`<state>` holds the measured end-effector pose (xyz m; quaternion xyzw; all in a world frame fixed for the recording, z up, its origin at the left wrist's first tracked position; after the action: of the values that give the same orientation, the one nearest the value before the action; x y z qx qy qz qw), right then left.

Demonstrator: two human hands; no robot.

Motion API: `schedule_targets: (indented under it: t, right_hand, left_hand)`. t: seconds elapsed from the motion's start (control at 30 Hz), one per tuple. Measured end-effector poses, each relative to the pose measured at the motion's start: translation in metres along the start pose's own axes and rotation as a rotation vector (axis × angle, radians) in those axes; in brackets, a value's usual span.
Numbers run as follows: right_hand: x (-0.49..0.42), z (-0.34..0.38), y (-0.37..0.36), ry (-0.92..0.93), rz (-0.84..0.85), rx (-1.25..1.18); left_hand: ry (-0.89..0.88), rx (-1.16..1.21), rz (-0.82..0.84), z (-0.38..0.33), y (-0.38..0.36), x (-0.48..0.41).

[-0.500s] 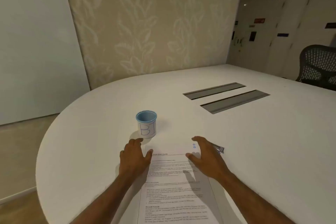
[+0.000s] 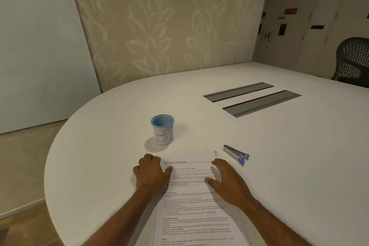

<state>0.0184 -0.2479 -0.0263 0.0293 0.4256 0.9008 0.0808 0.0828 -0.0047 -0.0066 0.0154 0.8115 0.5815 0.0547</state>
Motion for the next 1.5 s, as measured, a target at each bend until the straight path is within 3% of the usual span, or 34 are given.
schedule_targets:
  t: [0.53,0.7,1.17,1.3,1.5]
  right_hand:
    - [0.004,-0.005,-0.009,0.016,-0.049,0.036]
    - [0.004,-0.005,-0.009,0.016,-0.047,0.032]
    - [0.004,-0.004,-0.008,0.002,-0.044,0.035]
    - [0.004,-0.003,-0.006,0.006,-0.052,0.028]
    - [0.003,-0.003,0.003,-0.017,-0.098,-0.11]
  left_hand:
    - [0.268,0.815,-0.102,0.002,0.0,-0.006]
    - [0.244,0.675,0.032,0.001,-0.005,-0.009]
    - [0.108,0.316,-0.059,0.007,0.006,-0.017]
    - [0.092,0.39,-0.125,0.006,0.007,-0.02]
    - [0.063,0.757,-0.247,0.002,0.013,-0.017]
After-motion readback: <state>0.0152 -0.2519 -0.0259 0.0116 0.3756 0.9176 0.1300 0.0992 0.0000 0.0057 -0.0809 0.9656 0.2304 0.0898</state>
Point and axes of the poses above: each hand's wrist, its own x-axis away from the middle knuckle, its own y-axis out of the back of the hand, z = x × y, the point moved 9 cm from there along -x, towards the middle knuckle, and after that the axes turned 7 degrees about -y, right-handed, at the moved point
